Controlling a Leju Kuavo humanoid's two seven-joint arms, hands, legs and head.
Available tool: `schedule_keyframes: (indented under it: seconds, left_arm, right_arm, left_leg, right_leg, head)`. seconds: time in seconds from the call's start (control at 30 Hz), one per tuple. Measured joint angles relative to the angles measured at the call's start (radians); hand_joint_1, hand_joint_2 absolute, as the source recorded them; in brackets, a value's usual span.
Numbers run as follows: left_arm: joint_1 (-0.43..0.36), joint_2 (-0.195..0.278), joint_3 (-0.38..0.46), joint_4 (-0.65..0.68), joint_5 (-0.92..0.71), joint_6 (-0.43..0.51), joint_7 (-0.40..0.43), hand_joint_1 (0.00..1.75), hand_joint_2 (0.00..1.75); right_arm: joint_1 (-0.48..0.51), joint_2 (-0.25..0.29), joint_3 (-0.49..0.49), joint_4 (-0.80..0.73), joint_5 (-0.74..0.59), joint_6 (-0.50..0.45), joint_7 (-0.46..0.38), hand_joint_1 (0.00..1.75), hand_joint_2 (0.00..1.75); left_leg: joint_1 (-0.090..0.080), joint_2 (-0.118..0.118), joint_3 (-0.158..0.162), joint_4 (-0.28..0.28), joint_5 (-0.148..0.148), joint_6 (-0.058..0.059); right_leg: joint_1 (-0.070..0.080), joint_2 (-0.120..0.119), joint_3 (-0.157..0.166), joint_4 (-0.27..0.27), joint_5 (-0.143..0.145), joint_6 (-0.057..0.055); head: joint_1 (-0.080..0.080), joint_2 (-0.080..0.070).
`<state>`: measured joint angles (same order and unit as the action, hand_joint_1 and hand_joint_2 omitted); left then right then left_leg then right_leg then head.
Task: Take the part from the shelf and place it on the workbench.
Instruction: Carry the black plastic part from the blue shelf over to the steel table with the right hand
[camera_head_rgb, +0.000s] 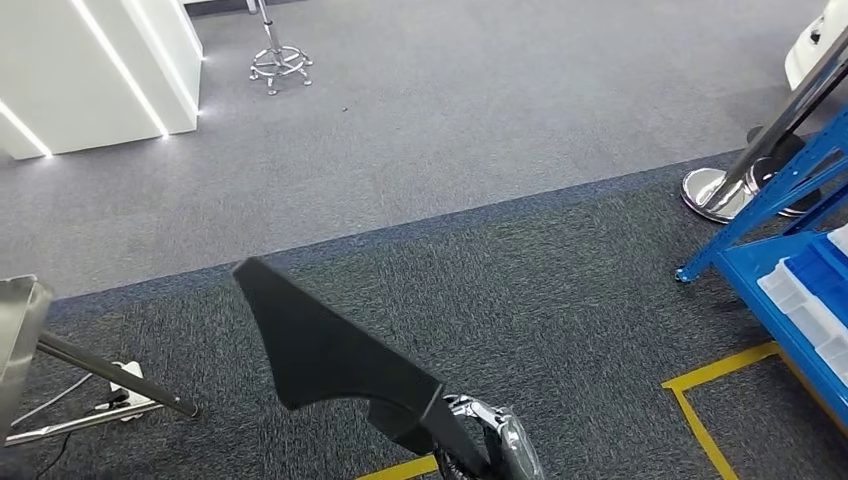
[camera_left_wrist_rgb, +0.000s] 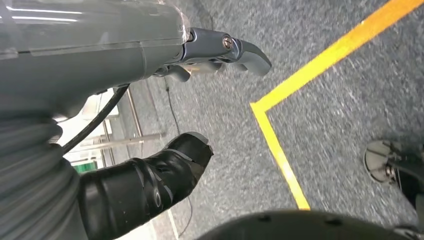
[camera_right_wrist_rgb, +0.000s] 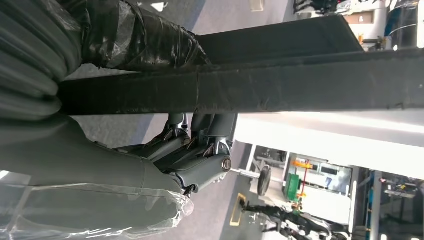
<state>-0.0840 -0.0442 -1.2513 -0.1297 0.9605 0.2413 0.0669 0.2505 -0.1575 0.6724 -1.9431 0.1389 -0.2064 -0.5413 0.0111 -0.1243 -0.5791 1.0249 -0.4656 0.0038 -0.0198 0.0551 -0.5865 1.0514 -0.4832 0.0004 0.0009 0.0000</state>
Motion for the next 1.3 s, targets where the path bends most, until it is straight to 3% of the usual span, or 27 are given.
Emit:
schedule_keyframes:
  seconds: [0.03, 0.1, 0.17, 0.23, 0.27, 0.33, 0.4, 0.43, 0.5, 0.57, 0.6, 0.67, 0.73, 0.77, 0.8, 0.87, 0.9, 0.97, 1.03, 1.07, 1.13, 1.17, 1.23, 1.27, 1.3]
  left_arm:
    - [0.001, 0.0, -0.001, 0.0, 0.0, 0.002, 0.001, 0.0, 1.75]
    - [-0.001, -0.001, -0.003, 0.0, 0.002, 0.004, 0.002, 0.0, 1.75]
    - [-0.005, -0.002, -0.004, 0.0, 0.005, 0.005, 0.002, 0.0, 1.75]
    - [-0.006, -0.002, -0.005, 0.0, 0.007, 0.005, 0.001, 0.0, 1.75]
    - [-0.005, -0.002, -0.005, 0.0, 0.008, 0.005, 0.0, 0.0, 1.75]
    - [-0.005, -0.003, -0.006, 0.0, 0.008, 0.005, 0.0, 0.0, 1.75]
    - [-0.006, -0.002, -0.006, 0.0, 0.009, 0.006, 0.0, 0.0, 1.75]
    - [-0.007, -0.002, -0.006, 0.0, 0.009, 0.006, 0.0, 0.0, 1.75]
    - [-0.006, -0.002, -0.006, 0.0, 0.012, 0.006, -0.001, 0.0, 1.75]
    - [-0.004, -0.002, -0.006, 0.0, 0.016, 0.006, -0.001, 0.0, 1.75]
    - [-0.004, -0.003, -0.006, 0.0, 0.018, 0.006, 0.0, 0.0, 1.75]
    - [-0.006, -0.003, -0.006, 0.0, 0.02, 0.005, 0.004, 0.0, 1.75]
    - [-0.006, -0.004, -0.006, 0.0, 0.026, 0.004, 0.008, 0.0, 1.75]
    - [-0.005, -0.005, -0.006, 0.0, 0.029, 0.004, 0.011, 0.0, 1.75]
    - [-0.004, -0.006, -0.006, 0.0, 0.033, 0.004, 0.012, 0.0, 1.75]
    - [-0.004, -0.008, -0.006, 0.0, 0.038, 0.004, 0.014, 0.0, 1.75]
    - [-0.004, -0.01, -0.006, 0.0, 0.04, 0.005, 0.014, 0.0, 1.75]
    - [-0.003, -0.013, -0.006, 0.0, 0.044, 0.006, 0.014, 0.0, 1.75]
    - [0.001, -0.014, -0.006, 0.0, 0.05, 0.007, 0.014, 0.0, 1.75]
    - [0.003, -0.015, -0.006, 0.0, 0.052, 0.008, 0.014, 0.0, 1.75]
    - [0.002, -0.015, -0.005, 0.0, 0.055, 0.01, 0.014, 0.0, 1.75]
    - [0.001, -0.016, -0.005, 0.0, 0.058, 0.011, 0.014, 0.0, 1.75]
    - [0.0, -0.016, -0.003, 0.0, 0.063, 0.013, 0.014, 0.0, 1.75]
    - [0.001, -0.016, -0.003, 0.0, 0.065, 0.014, 0.014, 0.0, 1.75]
    - [0.002, -0.016, -0.002, 0.0, 0.067, 0.015, 0.015, 0.0, 1.75]
  right_arm:
    - [0.002, -0.004, 0.001, -0.006, -0.001, -0.004, 0.0, 1.75, 1.75]
    - [0.005, -0.01, 0.004, -0.018, -0.005, -0.013, 0.0, 1.75, 1.75]
    - [0.01, -0.017, 0.01, -0.025, -0.009, -0.019, 0.0, 1.75, 1.75]
    - [0.014, -0.024, 0.015, -0.026, -0.011, -0.022, 0.0, 1.75, 1.75]
    - [0.015, -0.027, 0.017, -0.027, -0.012, -0.023, 0.0, 1.75, 1.75]
    - [0.015, -0.031, 0.019, -0.029, -0.012, -0.026, 0.0, 1.75, 1.75]
    - [0.015, -0.033, 0.022, -0.033, -0.012, -0.027, 0.0, 1.75, 1.75]
    - [0.015, -0.035, 0.023, -0.035, -0.013, -0.028, 0.0, 1.75, 1.75]
    - [0.014, -0.037, 0.025, -0.037, -0.015, -0.03, 0.001, 1.75, 1.75]
    - [0.012, -0.041, 0.027, -0.039, -0.018, -0.032, 0.002, 1.75, 1.75]
    - [0.011, -0.044, 0.029, -0.04, -0.02, -0.033, 0.002, 1.75, 1.75]
    - [0.012, -0.049, 0.031, -0.041, -0.023, -0.034, 0.003, 1.75, 1.75]
    - [0.012, -0.055, 0.035, -0.041, -0.029, -0.033, 0.005, 1.75, 1.75]
    - [0.012, -0.058, 0.036, -0.04, -0.032, -0.033, 0.006, 1.75, 1.75]
    - [0.011, -0.06, 0.038, -0.04, -0.034, -0.032, 0.007, 1.75, 1.75]
    - [0.009, -0.062, 0.04, -0.039, -0.038, -0.03, 0.009, 1.75, 1.75]
    - [0.007, -0.062, 0.041, -0.039, -0.039, -0.028, 0.01, 1.75, 1.75]
    - [0.004, -0.065, 0.043, -0.037, -0.044, -0.026, 0.01, 1.75, 1.75]
    - [0.0, -0.066, 0.045, -0.037, -0.049, -0.021, 0.01, 1.75, 1.75]
    - [-0.003, -0.067, 0.045, -0.037, -0.051, -0.017, 0.01, 1.75, 1.75]
    - [-0.007, -0.067, 0.047, -0.036, -0.054, -0.01, 0.009, 1.75, 1.75]
    - [-0.007, -0.067, 0.048, -0.035, -0.055, -0.007, 0.008, 1.75, 1.75]
    - [-0.008, -0.067, 0.05, -0.029, -0.056, 0.001, 0.007, 1.75, 1.75]
    - [-0.009, -0.067, 0.051, -0.026, -0.057, 0.005, 0.006, 1.75, 1.75]
    - [-0.01, -0.067, 0.051, -0.023, -0.057, 0.007, 0.004, 1.75, 1.75]
  left_leg:
    - [0.001, 0.006, -0.002, 0.004, -0.003, -0.006]
    - [0.0, 0.048, -0.022, 0.054, -0.035, -0.016]
    - [0.003, 0.098, -0.081, 0.173, -0.096, -0.026]
    - [0.008, 0.113, -0.129, 0.264, -0.126, -0.033]
    - [0.009, 0.117, -0.128, 0.26, -0.113, -0.035]
    - [0.01, 0.139, -0.069, 0.151, -0.052, -0.033]
    - [0.005, 0.173, -0.007, 0.034, -0.01, -0.021]
    - [0.001, 0.183, 0.006, 0.006, -0.003, -0.014]
    - [-0.003, 0.169, 0.003, -0.003, -0.003, 0.0]
    - [-0.001, 0.148, 0.01, -0.014, 0.003, 0.014]
    - [0.001, 0.139, 0.015, -0.02, 0.008, 0.021]
    - [0.001, 0.12, 0.018, -0.024, 0.012, 0.031]
    - [-0.002, 0.096, 0.017, -0.022, 0.011, 0.034]
    - [-0.003, 0.083, 0.018, -0.02, 0.01, 0.034]
    - [-0.004, 0.068, 0.019, -0.017, 0.009, 0.033]
    - [-0.004, 0.041, 0.018, -0.01, 0.004, 0.029]
    - [-0.004, 0.029, 0.016, -0.005, 0.001, 0.025]
    - [-0.002, 0.01, 0.008, 0.0, -0.001, 0.013]
    - [0.001, -0.003, 0.003, -0.001, -0.001, 0.001]
    - [0.0, 0.009, 0.0, 0.007, -0.006, -0.005]
    - [-0.001, 0.058, -0.03, 0.072, -0.044, -0.013]
    - [0.0, 0.085, -0.062, 0.132, -0.073, -0.018]
    - [0.003, 0.108, -0.125, 0.245, -0.114, -0.025]
    - [0.004, 0.113, -0.136, 0.263, -0.11, -0.027]
    - [0.005, 0.117, -0.127, 0.241, -0.088, -0.028]
  right_leg:
    - [-0.001, -0.011, 0.004, -0.005, 0.001, -0.007]
    - [-0.006, -0.036, 0.012, -0.015, 0.004, -0.02]
    - [-0.004, -0.064, 0.015, -0.017, 0.002, -0.026]
    - [-0.003, -0.092, 0.015, -0.016, -0.001, -0.027]
    - [-0.003, -0.104, 0.016, -0.016, -0.003, -0.026]
    - [-0.003, -0.127, 0.022, -0.016, -0.007, -0.02]
    - [0.001, -0.146, 0.029, -0.014, -0.013, -0.01]
    - [0.003, -0.155, 0.032, -0.014, -0.015, -0.003]
    - [0.004, -0.172, 0.038, -0.018, -0.016, 0.01]
    - [0.0, -0.153, 0.041, -0.007, -0.03, 0.021]
    - [-0.002, -0.13, 0.031, 0.022, -0.051, 0.025]
    - [-0.003, -0.077, -0.022, 0.136, -0.114, 0.024]
    - [-0.001, -0.06, -0.078, 0.242, -0.148, 0.023]
    - [-0.001, -0.057, -0.085, 0.249, -0.135, 0.022]
    - [-0.002, -0.053, -0.075, 0.218, -0.104, 0.02]
    - [-0.003, -0.023, -0.023, 0.092, -0.032, 0.014]
    - [-0.003, -0.005, -0.003, 0.04, -0.011, 0.012]
    - [0.0, 0.013, 0.012, -0.001, -0.005, 0.008]
    - [0.001, -0.008, 0.015, -0.008, -0.003, 0.0]
    - [-0.001, -0.018, 0.02, -0.013, -0.001, -0.007]
    - [-0.005, -0.044, 0.028, -0.022, 0.0, -0.02]
    - [-0.004, -0.057, 0.03, -0.023, -0.002, -0.024]
    - [-0.001, -0.086, 0.032, -0.023, -0.007, -0.027]
    - [0.0, -0.099, 0.034, -0.022, -0.009, -0.026]
    - [0.0, -0.112, 0.037, -0.022, -0.012, -0.024]
  head:
    - [0.0, 0.0]
    - [-0.002, 0.0]
    - [-0.005, 0.0]
    - [-0.005, 0.0]
    - [-0.005, 0.0]
    - [-0.005, 0.0]
    - [-0.004, 0.0]
    - [-0.004, 0.0]
    - [-0.004, 0.0]
    - [-0.004, 0.0]
    - [-0.004, 0.0]
    - [-0.003, 0.0]
    - [-0.003, 0.0]
    - [-0.003, 0.0]
    - [-0.003, 0.0]
    - [-0.003, 0.0]
    - [-0.003, 0.0]
    - [-0.003, 0.0]
    - [-0.003, 0.0]
    - [-0.003, 0.0]
    - [-0.007, 0.0]
    - [-0.009, 0.0]
    - [-0.01, 0.0]
    - [-0.01, 0.0]
    - [-0.01, 0.0]
